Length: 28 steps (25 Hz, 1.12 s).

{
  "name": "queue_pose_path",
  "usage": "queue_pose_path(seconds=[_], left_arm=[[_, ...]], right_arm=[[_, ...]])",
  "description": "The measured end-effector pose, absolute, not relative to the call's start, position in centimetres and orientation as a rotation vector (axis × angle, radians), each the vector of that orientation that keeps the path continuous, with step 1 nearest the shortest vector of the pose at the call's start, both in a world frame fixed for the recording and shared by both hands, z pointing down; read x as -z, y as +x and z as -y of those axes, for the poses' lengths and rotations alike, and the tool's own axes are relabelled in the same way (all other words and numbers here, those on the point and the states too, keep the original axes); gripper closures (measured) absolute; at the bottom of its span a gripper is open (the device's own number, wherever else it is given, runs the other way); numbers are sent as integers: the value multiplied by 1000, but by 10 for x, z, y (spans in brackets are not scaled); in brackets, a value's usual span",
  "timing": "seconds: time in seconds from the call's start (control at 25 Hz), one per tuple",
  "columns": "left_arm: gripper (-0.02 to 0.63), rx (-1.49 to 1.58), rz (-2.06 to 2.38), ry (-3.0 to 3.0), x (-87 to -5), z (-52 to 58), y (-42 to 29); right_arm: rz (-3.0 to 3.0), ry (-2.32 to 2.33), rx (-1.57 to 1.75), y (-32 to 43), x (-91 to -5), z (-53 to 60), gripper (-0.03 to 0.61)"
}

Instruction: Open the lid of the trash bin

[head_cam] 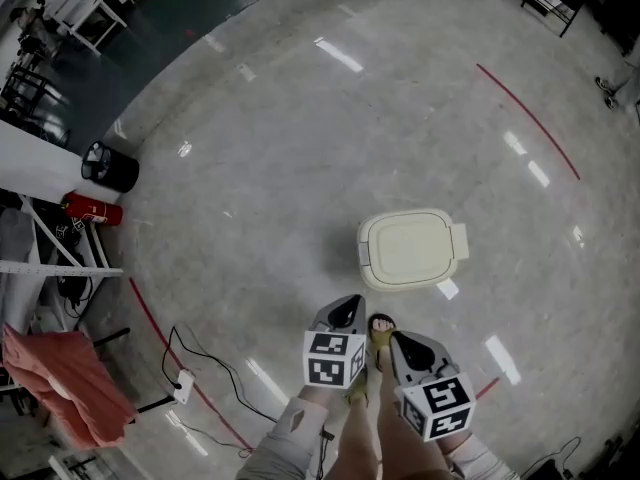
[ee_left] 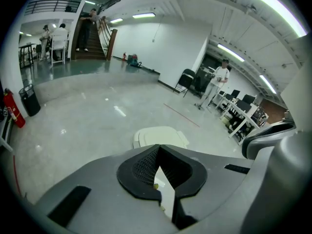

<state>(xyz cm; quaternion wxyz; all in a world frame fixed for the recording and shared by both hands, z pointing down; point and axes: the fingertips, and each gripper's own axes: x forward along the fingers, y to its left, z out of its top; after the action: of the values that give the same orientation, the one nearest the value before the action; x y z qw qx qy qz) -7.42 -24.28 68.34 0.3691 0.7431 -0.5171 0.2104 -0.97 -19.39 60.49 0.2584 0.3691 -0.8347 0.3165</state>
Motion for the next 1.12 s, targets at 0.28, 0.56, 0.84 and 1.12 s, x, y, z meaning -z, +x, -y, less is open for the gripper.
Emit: queue_pose_path(seconds=[0.28,0.56,0.84,1.12], left_arm=[[609,-619,1283,1864,-766,271,-79],[611,-654,1258,1838,-822,296,-84],[609,-688,1229,1810,-858,311,-81],[610,-712,1234,1775,-878,315,-82]], right_arm=[[2222,1013,-947,-13,-668,223,575],[2168,993,-1016,-16,-710,219,575],[2143,941,-1054,-18,-731,206,575],[2139,935,-1067,-15,-738,206,575]])
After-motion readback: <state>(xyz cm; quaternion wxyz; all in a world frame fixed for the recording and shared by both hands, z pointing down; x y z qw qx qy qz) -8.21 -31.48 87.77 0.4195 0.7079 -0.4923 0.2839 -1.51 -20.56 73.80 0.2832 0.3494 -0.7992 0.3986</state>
